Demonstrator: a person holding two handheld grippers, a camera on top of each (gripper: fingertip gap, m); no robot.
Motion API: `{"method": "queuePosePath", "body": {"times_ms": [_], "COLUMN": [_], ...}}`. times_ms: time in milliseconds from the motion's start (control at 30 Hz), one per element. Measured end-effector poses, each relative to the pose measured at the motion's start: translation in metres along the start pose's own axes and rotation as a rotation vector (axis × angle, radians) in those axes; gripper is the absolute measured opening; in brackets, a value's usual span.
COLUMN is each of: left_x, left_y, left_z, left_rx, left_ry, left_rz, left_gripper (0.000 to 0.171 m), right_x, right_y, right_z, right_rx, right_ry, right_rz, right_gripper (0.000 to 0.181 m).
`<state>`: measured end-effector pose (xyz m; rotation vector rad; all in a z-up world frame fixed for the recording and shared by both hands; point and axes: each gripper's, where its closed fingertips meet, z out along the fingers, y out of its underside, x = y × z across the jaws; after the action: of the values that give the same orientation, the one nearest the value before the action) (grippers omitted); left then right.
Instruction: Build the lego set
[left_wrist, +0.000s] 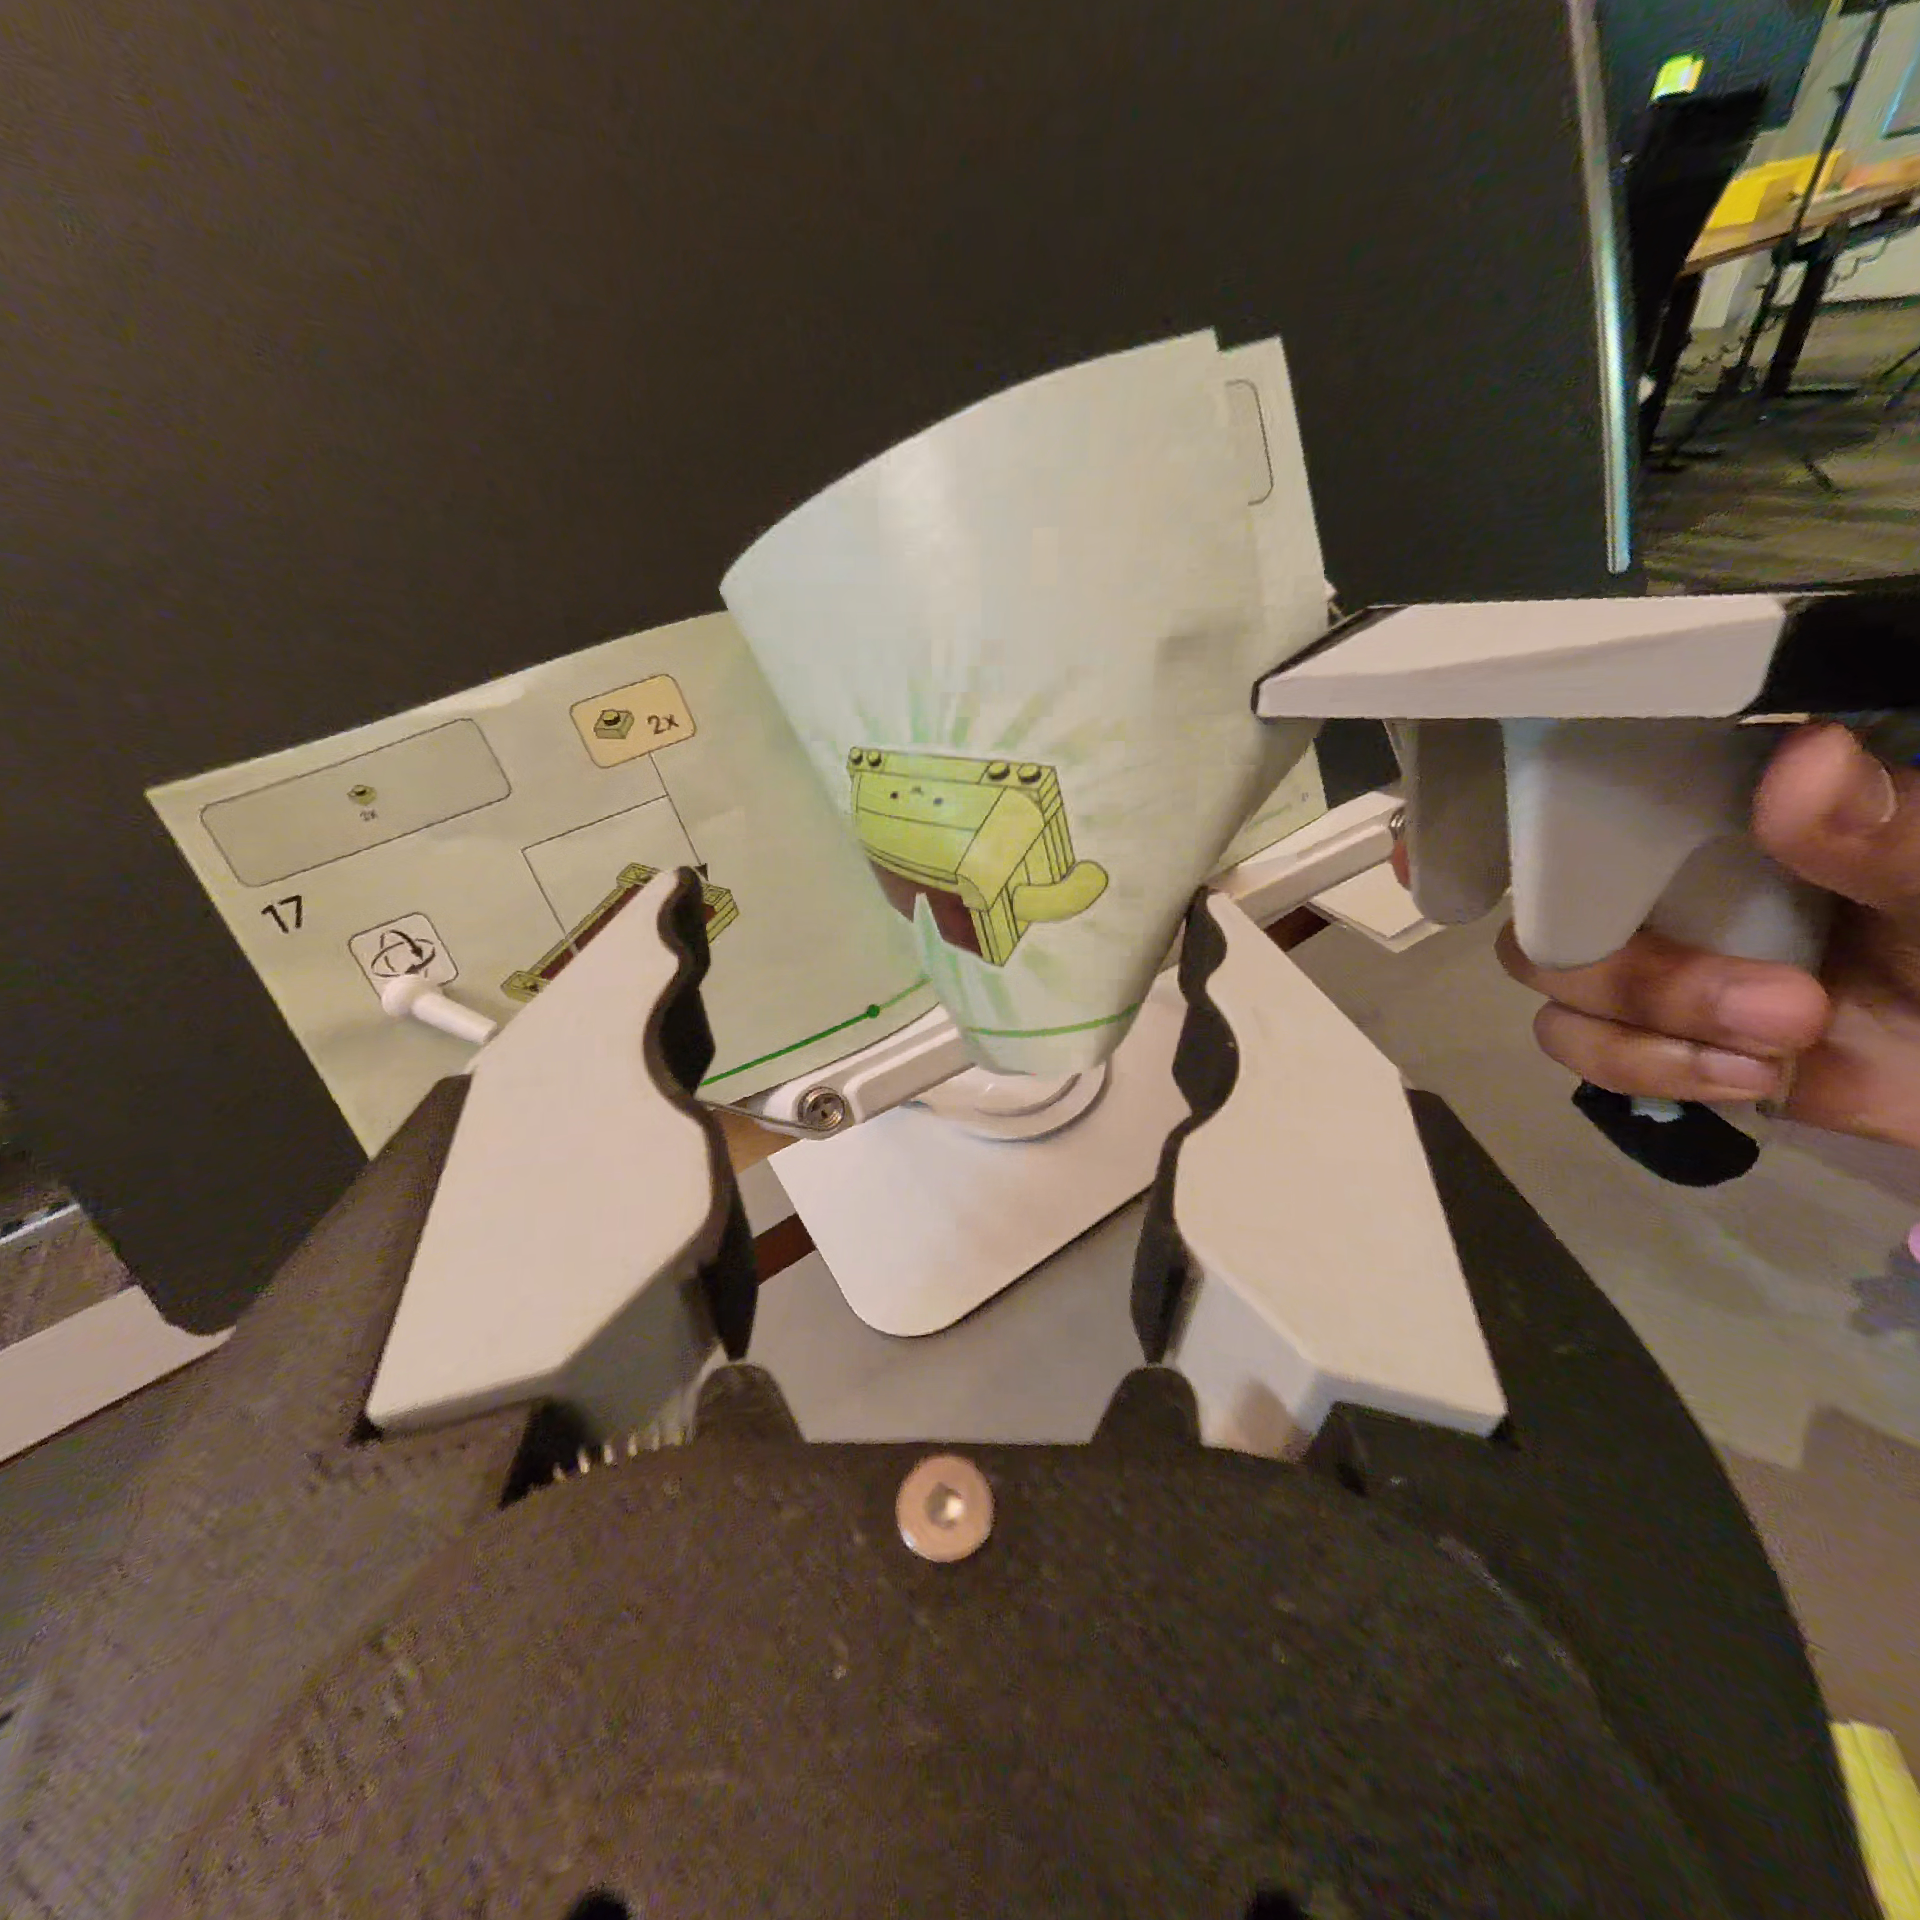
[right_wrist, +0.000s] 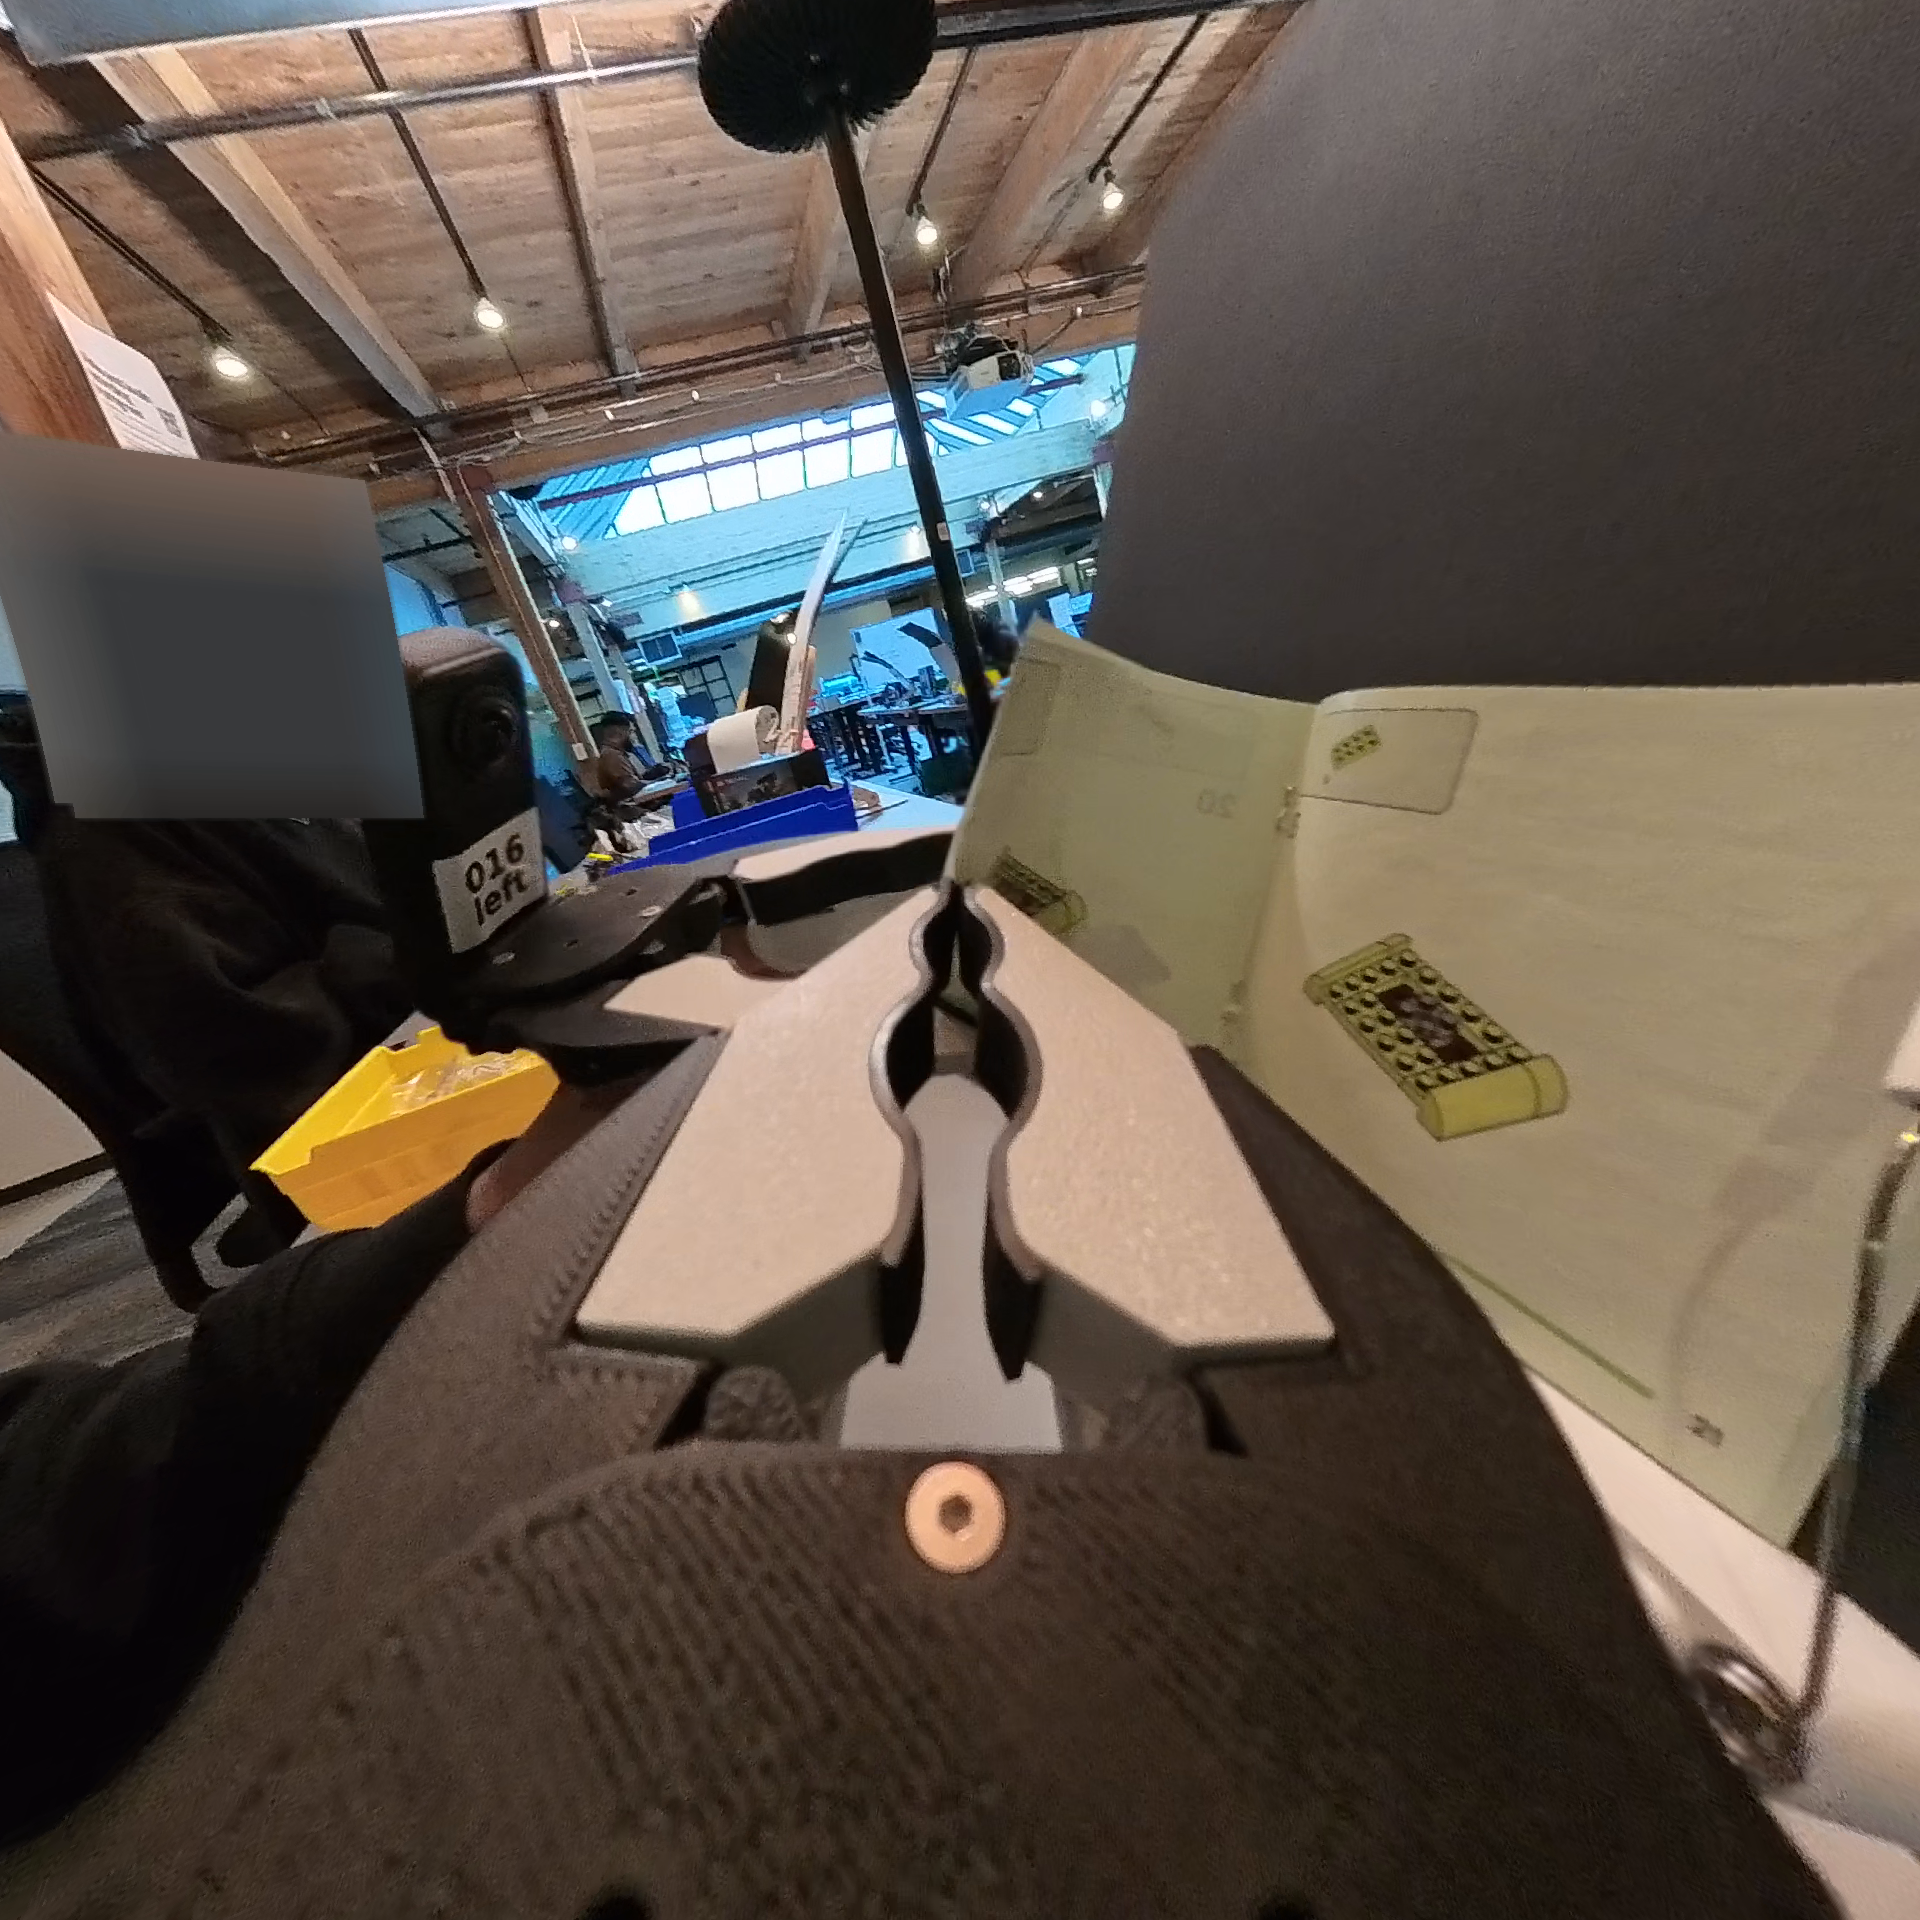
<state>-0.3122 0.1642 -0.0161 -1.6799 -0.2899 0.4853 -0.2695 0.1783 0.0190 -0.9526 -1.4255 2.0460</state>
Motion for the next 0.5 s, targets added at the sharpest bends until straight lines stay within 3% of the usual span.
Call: {"method": "queuePosePath", "body": {"times_ms": [233, 500], "left_x": [0.018, 0.016], "left_y": [0.004, 0.001], "left_z": [-0.005, -0.012], "left_rx": [0.009, 0.038], "left_ry": [0.151, 0.231], "left_rz": [-0.091, -0.233], "left_gripper": [0.055, 0.047], "right_x": [0.004, 0.005], "right_y": [0.003, 0.003], "right_z": [0.000, 0.000], "right_rx": [-0.013, -0.018], "right_ry": [0.013, 0.022], "right_rz": [0.006, 0.004], "right_gripper": [0.000, 0.000]}}
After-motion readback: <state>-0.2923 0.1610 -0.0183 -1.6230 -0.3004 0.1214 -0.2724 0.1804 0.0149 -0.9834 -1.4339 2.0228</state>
